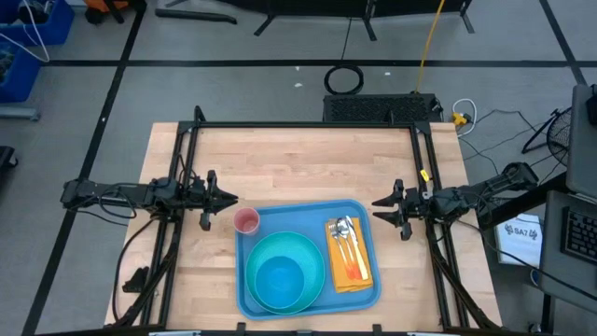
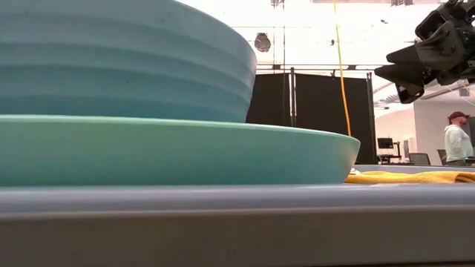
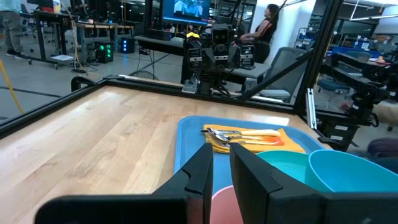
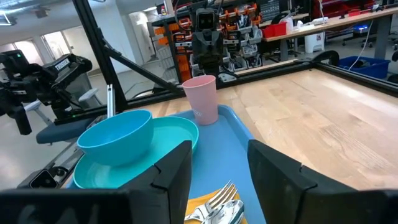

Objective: Set up tray
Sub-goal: Return to Home Position

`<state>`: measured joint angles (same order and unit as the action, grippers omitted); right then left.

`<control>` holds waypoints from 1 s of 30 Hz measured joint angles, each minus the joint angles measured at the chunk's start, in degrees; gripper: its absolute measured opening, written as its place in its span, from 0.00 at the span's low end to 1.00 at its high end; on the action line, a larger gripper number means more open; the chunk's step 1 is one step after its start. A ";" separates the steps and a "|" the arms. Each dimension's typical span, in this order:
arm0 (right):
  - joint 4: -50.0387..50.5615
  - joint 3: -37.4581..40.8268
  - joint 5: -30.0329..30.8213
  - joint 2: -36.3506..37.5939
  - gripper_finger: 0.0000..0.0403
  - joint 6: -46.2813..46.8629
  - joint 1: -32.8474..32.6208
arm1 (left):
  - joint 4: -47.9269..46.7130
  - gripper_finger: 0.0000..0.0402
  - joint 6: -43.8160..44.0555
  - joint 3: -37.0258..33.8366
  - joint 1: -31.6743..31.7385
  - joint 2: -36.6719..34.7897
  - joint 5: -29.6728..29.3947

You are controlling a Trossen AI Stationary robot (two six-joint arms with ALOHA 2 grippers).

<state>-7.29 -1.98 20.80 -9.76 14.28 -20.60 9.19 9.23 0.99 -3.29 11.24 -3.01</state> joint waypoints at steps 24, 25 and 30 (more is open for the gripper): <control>0.00 0.00 0.02 0.00 0.38 0.00 -0.02 | 0.00 0.14 0.00 0.00 0.00 0.01 0.00; -0.01 0.00 0.02 0.00 0.38 0.00 -0.01 | 0.00 0.14 0.00 0.00 -0.01 -0.01 0.00; -0.02 0.00 0.02 0.00 0.38 0.00 -0.02 | 0.00 0.14 0.00 0.00 -0.01 0.00 0.00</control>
<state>-7.31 -1.98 20.82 -9.76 14.28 -20.62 9.19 9.23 0.99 -3.30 11.23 -3.01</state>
